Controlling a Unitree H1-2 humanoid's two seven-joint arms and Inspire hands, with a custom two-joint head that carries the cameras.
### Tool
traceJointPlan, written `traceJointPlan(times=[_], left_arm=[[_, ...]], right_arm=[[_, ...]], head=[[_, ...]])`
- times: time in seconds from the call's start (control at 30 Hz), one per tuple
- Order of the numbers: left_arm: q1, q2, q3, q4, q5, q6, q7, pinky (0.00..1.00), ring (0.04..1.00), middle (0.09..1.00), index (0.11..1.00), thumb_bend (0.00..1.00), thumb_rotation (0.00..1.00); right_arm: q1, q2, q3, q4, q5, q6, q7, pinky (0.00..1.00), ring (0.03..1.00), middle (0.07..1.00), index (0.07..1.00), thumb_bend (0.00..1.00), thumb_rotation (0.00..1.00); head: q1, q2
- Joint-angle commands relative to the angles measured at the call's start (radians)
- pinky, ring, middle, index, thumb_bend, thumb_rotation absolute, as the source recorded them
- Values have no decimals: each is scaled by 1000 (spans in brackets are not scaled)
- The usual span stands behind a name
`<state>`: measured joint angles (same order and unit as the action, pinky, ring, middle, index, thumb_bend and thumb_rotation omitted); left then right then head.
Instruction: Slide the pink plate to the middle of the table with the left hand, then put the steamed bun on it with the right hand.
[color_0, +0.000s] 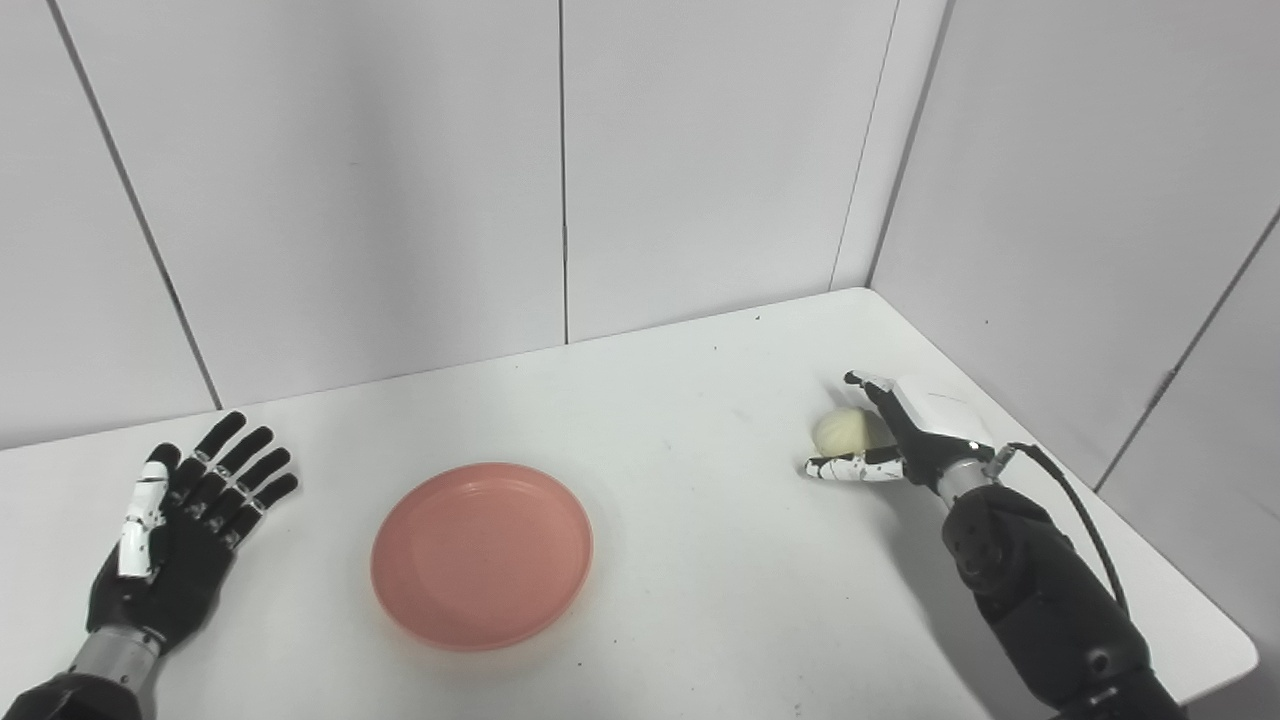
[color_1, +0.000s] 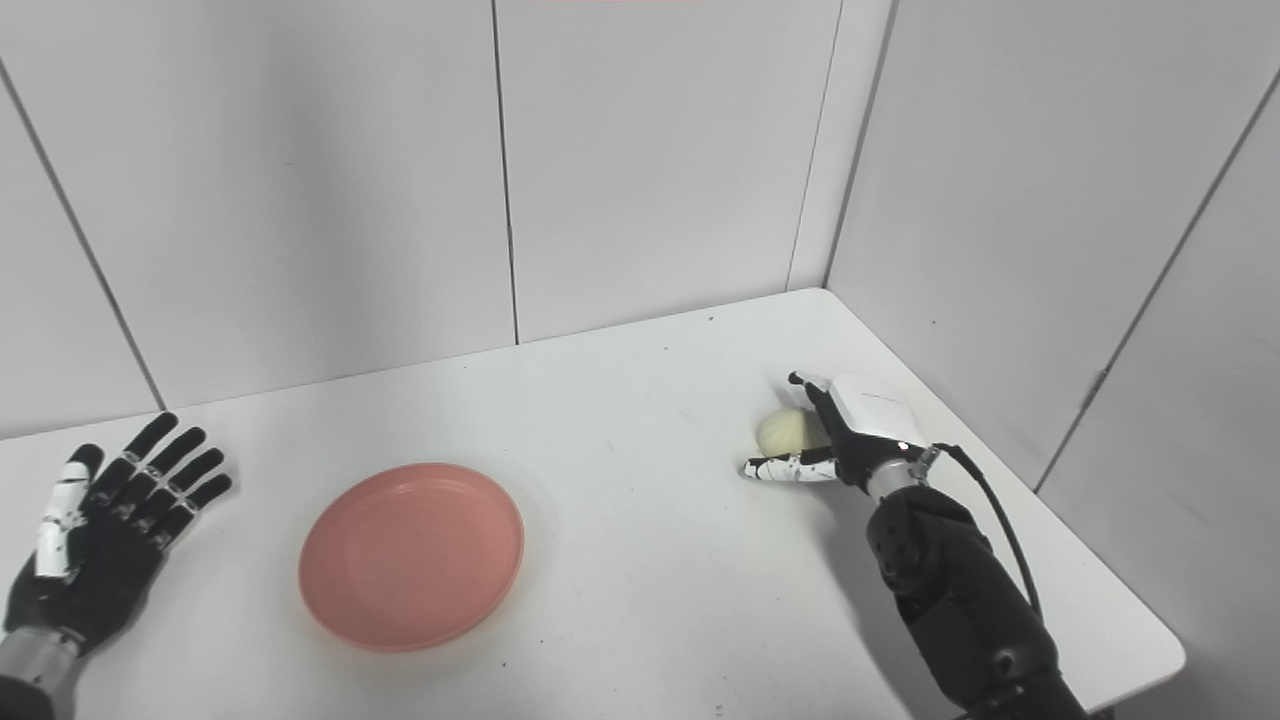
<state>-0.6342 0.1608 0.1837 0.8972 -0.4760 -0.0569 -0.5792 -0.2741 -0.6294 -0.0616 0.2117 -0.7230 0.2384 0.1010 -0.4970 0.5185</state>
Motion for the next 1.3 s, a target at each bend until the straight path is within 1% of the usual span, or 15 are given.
traceJointPlan(times=[0.0, 0.2, 0.4, 0.53, 0.6, 0.63, 0.67, 0.7, 0.77, 0.8, 0.83, 0.87, 0.9, 1.07, 1.27], left_arm=[[174, 9, 0, 95, 29, 81, 32, 777, 807, 834, 841, 486, 886], [179, 8, 1, 80, 28, 90, 38, 773, 803, 832, 835, 484, 891], [184, 9, 1, 68, 28, 93, 39, 773, 804, 833, 836, 481, 896], [187, 9, 0, 63, 28, 95, 38, 777, 806, 837, 843, 485, 894], [189, 9, -1, 55, 28, 100, 40, 777, 807, 838, 843, 486, 894], [190, 9, -1, 53, 28, 101, 39, 779, 808, 839, 845, 486, 893], [191, 9, -1, 51, 27, 103, 38, 778, 808, 839, 846, 486, 893], [192, 8, -1, 47, 27, 105, 40, 778, 808, 839, 847, 486, 891], [194, 8, -2, 41, 28, 106, 43, 779, 810, 840, 848, 487, 888], [195, 8, -2, 39, 29, 107, 42, 779, 810, 840, 848, 486, 888], [195, 8, -2, 37, 29, 108, 44, 781, 811, 840, 848, 486, 889], [195, 8, -2, 37, 29, 109, 44, 780, 809, 838, 846, 487, 888], [195, 8, -2, 35, 29, 110, 46, 780, 809, 838, 846, 486, 887], [194, 8, -3, 38, 30, 104, 40, 779, 809, 838, 846, 488, 890], [192, 6, -3, 43, 29, 102, 36, 776, 811, 841, 847, 490, 883]], right_arm=[[-47, -53, -5, 6, 6, 0, -30, 708, 845, 883, 869, 933, 572], [-55, -69, 7, 27, 7, 15, -26, 715, 845, 885, 868, 936, 570], [-47, -71, 8, 15, 16, 35, -12, 703, 844, 878, 852, 886, 507], [-53, -59, -2, 30, 46, 27, -16, 651, 778, 835, 835, 851, 411], [-57, -52, -6, 35, 60, 28, -20, 646, 759, 809, 820, 830, 359], [-61, -49, -7, 40, 69, 33, -20, 627, 727, 782, 801, 810, 328], [-65, -46, -5, 45, 75, 39, -17, 556, 646, 713, 765, 779, 288], [-72, -45, -1, 54, 79, 45, -11, 476, 556, 628, 698, 735, 231], [-85, -47, 12, 80, 86, 43, -4, 373, 442, 514, 603, 678, 142], [-92, -48, 20, 96, 89, 39, -5, 365, 433, 506, 597, 673, 134], [-98, -50, 27, 111, 91, 36, -7, 349, 419, 493, 544, 595, 135], [-104, -51, 34, 125, 93, 34, -9, 343, 416, 488, 512, 545, 135], [-110, -51, 39, 134, 96, 37, -6, 326, 397, 468, 501, 528, 134], [-120, -65, 59, 164, 122, 16, -5, 329, 394, 459, 490, 505, 132], [-118, -68, 60, 142, 143, 39, -12, 343, 410, 475, 490, 503, 133]], head=[[0, 2], [0, 3], [1, 7], [2, 8], [5, 11], [5, 11], [4, 11], [4, 11], [4, 11], [4, 11], [4, 11], [4, 11], [4, 11], [6, 11], [12, 8]])
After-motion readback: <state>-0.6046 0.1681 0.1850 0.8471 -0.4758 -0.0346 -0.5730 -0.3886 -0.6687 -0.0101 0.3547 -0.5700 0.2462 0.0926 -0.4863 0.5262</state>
